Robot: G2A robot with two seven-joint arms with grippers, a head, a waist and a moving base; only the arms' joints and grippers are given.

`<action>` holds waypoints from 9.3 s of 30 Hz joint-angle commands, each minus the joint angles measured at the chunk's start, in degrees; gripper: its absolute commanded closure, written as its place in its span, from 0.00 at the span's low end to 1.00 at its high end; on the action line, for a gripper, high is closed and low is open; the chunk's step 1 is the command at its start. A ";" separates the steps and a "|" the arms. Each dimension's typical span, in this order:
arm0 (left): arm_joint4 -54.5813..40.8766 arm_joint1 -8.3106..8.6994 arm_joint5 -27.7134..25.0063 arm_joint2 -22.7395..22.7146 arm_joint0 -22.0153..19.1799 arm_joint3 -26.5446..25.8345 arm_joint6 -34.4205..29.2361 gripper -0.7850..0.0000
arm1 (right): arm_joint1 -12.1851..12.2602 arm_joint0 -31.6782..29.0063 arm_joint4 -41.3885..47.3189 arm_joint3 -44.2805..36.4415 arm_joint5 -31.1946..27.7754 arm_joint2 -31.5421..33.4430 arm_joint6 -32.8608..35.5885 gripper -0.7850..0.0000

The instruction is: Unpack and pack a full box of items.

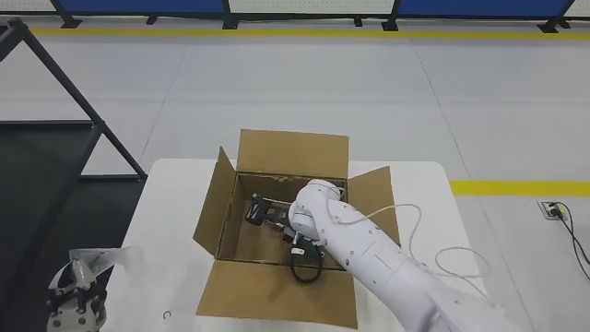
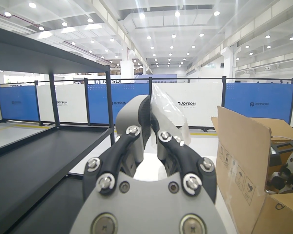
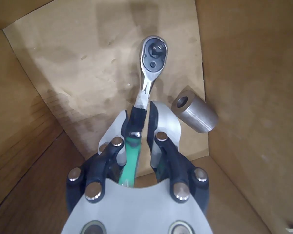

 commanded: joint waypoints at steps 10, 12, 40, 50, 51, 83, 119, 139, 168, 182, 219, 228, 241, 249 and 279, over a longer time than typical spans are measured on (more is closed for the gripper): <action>0.96 -0.05 -0.75 0.62 -0.78 0.25 -0.84 1.00 | -0.22 2.08 2.97 3.88 -2.83 3.74 -5.31 0.65; 1.49 -0.04 -0.99 1.04 -1.25 0.41 -1.42 1.00 | 0.84 2.33 3.13 3.05 -3.96 5.12 -6.47 0.65; 5.62 -0.18 -1.30 6.39 -4.75 0.44 -3.49 1.00 | 24.66 -48.43 13.99 -87.13 4.89 66.86 9.28 0.00; 5.63 -0.17 -0.78 6.27 -4.43 -0.04 -3.34 1.00 | 25.36 -52.96 26.74 -84.33 7.68 76.25 8.66 0.00; 5.76 -0.15 -0.67 6.16 -4.36 -0.19 -3.38 1.00 | 25.36 -52.96 26.74 -84.33 7.68 76.25 8.66 0.00; 0.39 -0.08 0.07 -0.47 -2.23 -0.12 -0.35 1.00 | 25.43 -33.34 37.37 -62.04 16.28 48.07 14.71 0.00; -1.64 -0.62 -1.11 -1.46 -0.58 0.97 1.41 1.00 | 20.24 -15.35 40.11 -47.50 18.24 29.46 8.51 0.00; -0.80 -1.00 -1.77 -0.04 0.49 0.35 1.81 1.00 | 16.77 -9.26 43.91 -48.15 18.70 21.30 5.99 0.00; -1.95 -1.37 -2.61 -0.70 2.14 0.16 3.06 1.00 | -13.29 21.18 64.51 4.36 18.34 -2.85 10.86 0.00; -0.16 -1.44 -2.40 0.31 0.70 0.31 1.70 1.00 | -11.74 18.14 63.84 18.16 16.88 0.51 8.76 0.00; 3.62 -1.54 -0.67 2.82 0.35 -1.74 -0.41 1.00 | 3.88 14.61 64.06 18.83 -9.77 13.52 0.24 0.00; 5.40 -1.65 -0.16 4.98 -0.49 -2.25 -1.52 1.00 | 3.88 14.39 63.96 18.61 -9.64 13.51 -0.07 0.00; 7.14 -1.72 1.05 6.94 -1.51 -3.34 -2.75 1.00 | 11.08 13.24 70.83 28.89 -18.07 20.33 0.21 0.00; 7.78 -1.77 2.70 7.28 -1.64 -3.90 -3.49 1.00 | 14.31 11.33 73.44 28.44 -16.08 22.45 -0.83 0.00; 7.17 -1.92 4.87 7.26 -1.03 -4.08 -3.71 1.00 | 15.51 4.57 67.17 17.71 -4.49 23.47 -12.67 0.00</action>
